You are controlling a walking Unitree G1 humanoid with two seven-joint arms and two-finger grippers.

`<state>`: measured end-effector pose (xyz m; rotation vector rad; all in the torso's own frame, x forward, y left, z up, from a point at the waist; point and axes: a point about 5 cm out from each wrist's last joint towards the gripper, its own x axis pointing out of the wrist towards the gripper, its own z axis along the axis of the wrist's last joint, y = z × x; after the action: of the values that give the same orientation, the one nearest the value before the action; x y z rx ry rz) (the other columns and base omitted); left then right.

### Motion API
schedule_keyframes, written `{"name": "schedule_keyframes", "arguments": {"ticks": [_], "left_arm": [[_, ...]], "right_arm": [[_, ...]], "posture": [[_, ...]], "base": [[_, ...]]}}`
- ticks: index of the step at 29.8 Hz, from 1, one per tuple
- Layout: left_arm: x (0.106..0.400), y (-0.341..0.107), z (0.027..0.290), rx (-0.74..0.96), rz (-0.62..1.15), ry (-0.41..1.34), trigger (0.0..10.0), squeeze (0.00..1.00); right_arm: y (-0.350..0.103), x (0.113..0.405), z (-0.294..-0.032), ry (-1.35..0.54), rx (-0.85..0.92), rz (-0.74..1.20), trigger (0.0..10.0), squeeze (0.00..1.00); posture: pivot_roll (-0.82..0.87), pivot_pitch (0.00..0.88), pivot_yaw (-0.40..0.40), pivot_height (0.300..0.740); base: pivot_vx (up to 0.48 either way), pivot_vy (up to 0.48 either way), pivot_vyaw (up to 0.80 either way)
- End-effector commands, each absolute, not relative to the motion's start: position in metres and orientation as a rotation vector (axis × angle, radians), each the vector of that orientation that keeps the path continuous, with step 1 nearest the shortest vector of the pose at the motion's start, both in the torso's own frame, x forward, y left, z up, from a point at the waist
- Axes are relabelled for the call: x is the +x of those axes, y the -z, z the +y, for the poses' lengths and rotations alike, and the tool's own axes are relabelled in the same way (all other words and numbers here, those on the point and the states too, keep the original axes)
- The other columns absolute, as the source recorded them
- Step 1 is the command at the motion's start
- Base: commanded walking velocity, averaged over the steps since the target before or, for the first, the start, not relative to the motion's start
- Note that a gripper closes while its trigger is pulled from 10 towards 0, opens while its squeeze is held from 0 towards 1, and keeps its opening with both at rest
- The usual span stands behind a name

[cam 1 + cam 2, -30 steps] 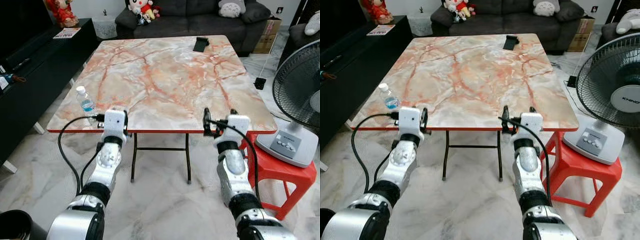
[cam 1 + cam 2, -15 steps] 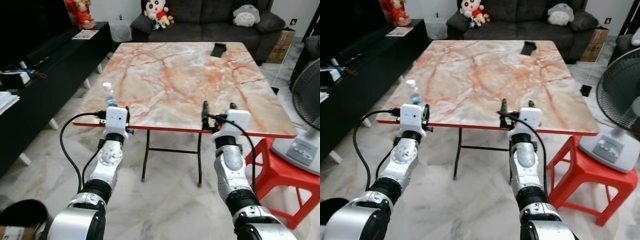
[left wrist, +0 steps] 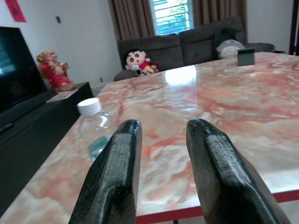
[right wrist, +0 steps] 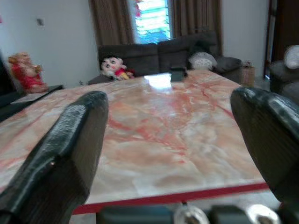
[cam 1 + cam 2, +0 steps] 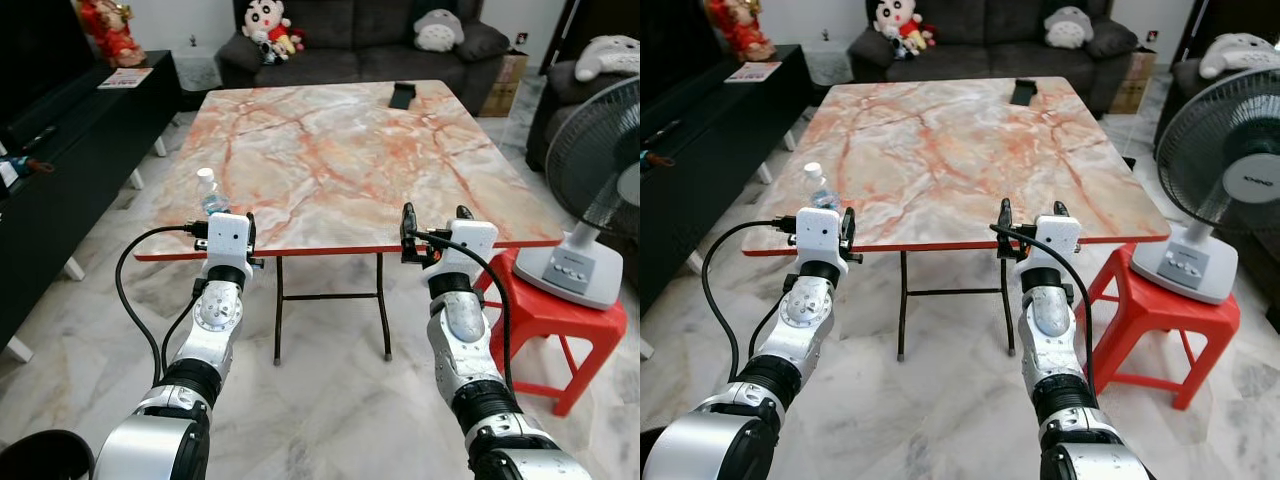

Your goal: Picking trash to rubbish bin

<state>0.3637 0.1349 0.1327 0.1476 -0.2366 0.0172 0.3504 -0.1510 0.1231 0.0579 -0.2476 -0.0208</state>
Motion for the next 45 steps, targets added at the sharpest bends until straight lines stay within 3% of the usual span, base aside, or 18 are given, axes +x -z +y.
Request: {"name": "schedule_keyframes", "arguments": {"ticks": [1, 17, 32, 40, 45], "left_arm": [[0.366, -0.139, 0.138, 0.148, -0.249, -0.028, 10.0, 0.00], [0.369, -0.145, 0.139, 0.143, -0.259, -0.035, 10.0, 0.00], [0.369, -0.152, 0.128, 0.163, -0.301, 0.017, 10.0, 0.00], [0.368, -0.150, 0.127, 0.161, -0.299, 0.030, 10.0, 0.00], [0.368, -0.152, 0.126, 0.159, -0.308, 0.029, 10.0, 0.00]], "right_arm": [[-0.128, 0.352, -0.148, 0.017, 0.067, -0.262, 10.0, 0.00], [-0.131, 0.353, -0.149, 0.025, 0.084, -0.266, 10.0, 0.00], [-0.132, 0.353, -0.143, -0.005, 0.109, -0.263, 10.0, 0.00], [-0.133, 0.353, -0.141, -0.023, 0.111, -0.260, 10.0, 0.00], [-0.134, 0.354, -0.138, -0.051, 0.125, -0.258, 10.0, 0.00]], "posture": [[-0.06, 0.000, 0.054, 0.740], [-0.06, 0.000, 0.060, 0.740], [-0.06, 0.000, 0.067, 0.740], [-0.07, 0.000, 0.065, 0.740], [-0.07, 0.000, 0.065, 0.740]], "base": [[0.000, 0.480, 0.00], [0.000, 0.320, 0.00], [0.000, 0.000, 0.00], [0.356, 0.000, 0.00], [0.442, 0.000, -0.75]]}}
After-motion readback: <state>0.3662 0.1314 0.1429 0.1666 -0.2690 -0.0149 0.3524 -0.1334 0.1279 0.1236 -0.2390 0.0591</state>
